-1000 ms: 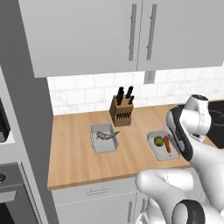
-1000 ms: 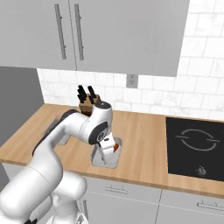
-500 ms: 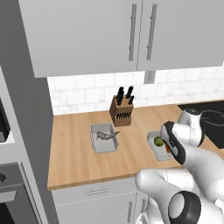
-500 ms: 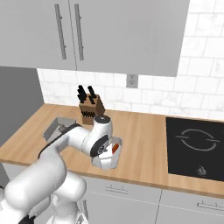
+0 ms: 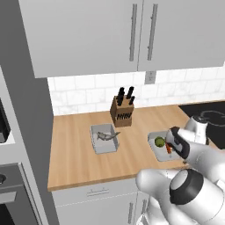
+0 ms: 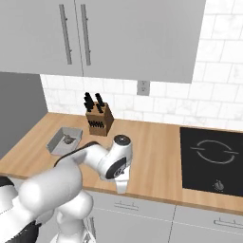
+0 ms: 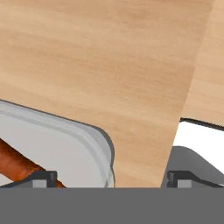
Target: Take the meat container that has the fish and place it on the second highest rack of the freezer. Then take the vegetable container that has the lime and carrot and place it on the highest rack of the freezer.
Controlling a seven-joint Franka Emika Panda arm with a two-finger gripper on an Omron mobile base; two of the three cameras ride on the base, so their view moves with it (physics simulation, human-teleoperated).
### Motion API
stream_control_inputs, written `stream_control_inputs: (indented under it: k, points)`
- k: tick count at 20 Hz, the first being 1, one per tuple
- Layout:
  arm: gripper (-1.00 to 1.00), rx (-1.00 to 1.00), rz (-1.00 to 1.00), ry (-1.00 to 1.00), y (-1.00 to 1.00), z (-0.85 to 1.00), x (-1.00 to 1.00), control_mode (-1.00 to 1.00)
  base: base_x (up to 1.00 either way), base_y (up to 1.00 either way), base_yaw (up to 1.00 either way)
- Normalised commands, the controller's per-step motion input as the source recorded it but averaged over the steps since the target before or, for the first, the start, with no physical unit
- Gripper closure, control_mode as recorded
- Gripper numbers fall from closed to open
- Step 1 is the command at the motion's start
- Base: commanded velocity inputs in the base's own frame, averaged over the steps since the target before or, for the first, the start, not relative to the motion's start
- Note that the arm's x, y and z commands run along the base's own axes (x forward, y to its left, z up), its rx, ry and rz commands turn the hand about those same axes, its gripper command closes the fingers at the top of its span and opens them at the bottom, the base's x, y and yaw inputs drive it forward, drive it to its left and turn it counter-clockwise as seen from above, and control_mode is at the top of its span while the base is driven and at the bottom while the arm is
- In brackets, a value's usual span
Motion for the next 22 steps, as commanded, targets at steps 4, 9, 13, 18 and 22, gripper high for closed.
stream_control_inputs:
  k: [4,9,13,18,22]
  points:
    - [-1.00,0.06,0.00,0.09,0.00,-0.28,0.20,-1.00,0.00,0.00,0.00]
    - [1.00,0.01,-0.04,0.16,0.00,-0.41,0.18,-1.00,0.00,0.00,0.00]
    - [1.00,0.00,-0.07,0.11,0.01,-0.35,0.06,-1.00,0.00,0.00,0.00]
    - [1.00,0.00,-0.07,0.00,0.03,-0.12,-0.06,-1.00,0.00,0.00,0.00]
    - [1.00,0.00,-0.11,-0.06,0.14,0.00,-0.23,-1.00,0.00,0.00,0.00]
